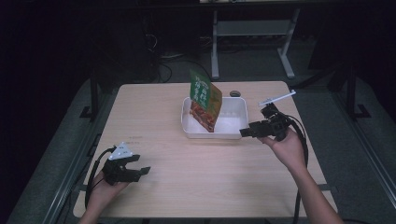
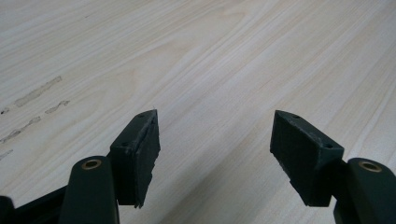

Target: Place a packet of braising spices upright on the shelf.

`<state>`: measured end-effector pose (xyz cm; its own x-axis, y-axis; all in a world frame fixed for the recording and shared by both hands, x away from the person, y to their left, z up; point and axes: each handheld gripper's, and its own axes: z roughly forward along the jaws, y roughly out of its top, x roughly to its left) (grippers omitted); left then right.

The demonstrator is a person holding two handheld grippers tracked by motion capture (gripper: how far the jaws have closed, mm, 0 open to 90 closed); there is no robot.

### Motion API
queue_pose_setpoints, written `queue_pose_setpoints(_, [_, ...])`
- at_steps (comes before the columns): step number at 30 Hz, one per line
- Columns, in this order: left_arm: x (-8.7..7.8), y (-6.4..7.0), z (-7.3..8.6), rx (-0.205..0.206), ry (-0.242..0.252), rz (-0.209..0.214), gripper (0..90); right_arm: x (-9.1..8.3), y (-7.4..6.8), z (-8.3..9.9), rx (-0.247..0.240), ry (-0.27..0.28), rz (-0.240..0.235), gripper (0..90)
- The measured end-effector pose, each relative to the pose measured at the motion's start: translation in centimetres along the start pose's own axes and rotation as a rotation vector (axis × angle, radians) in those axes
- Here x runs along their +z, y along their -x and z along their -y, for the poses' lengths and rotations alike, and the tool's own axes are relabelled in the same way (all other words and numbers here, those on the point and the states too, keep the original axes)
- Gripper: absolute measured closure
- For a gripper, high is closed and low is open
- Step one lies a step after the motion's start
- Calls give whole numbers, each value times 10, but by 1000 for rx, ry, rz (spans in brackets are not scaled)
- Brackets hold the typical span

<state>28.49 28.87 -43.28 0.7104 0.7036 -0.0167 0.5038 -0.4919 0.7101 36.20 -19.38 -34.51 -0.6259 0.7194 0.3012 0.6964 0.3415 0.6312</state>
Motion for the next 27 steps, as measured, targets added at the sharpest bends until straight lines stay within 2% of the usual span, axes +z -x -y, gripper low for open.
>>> queue_pose_setpoints(20, [2, 1, 1, 13, 12, 0, 311, 6, 11, 74, 44, -8, -15, 396])
queue_pose_setpoints(27, [3, 2, 1, 11, 21, 0, 287, 7, 9, 104, 52, -13, -17, 379])
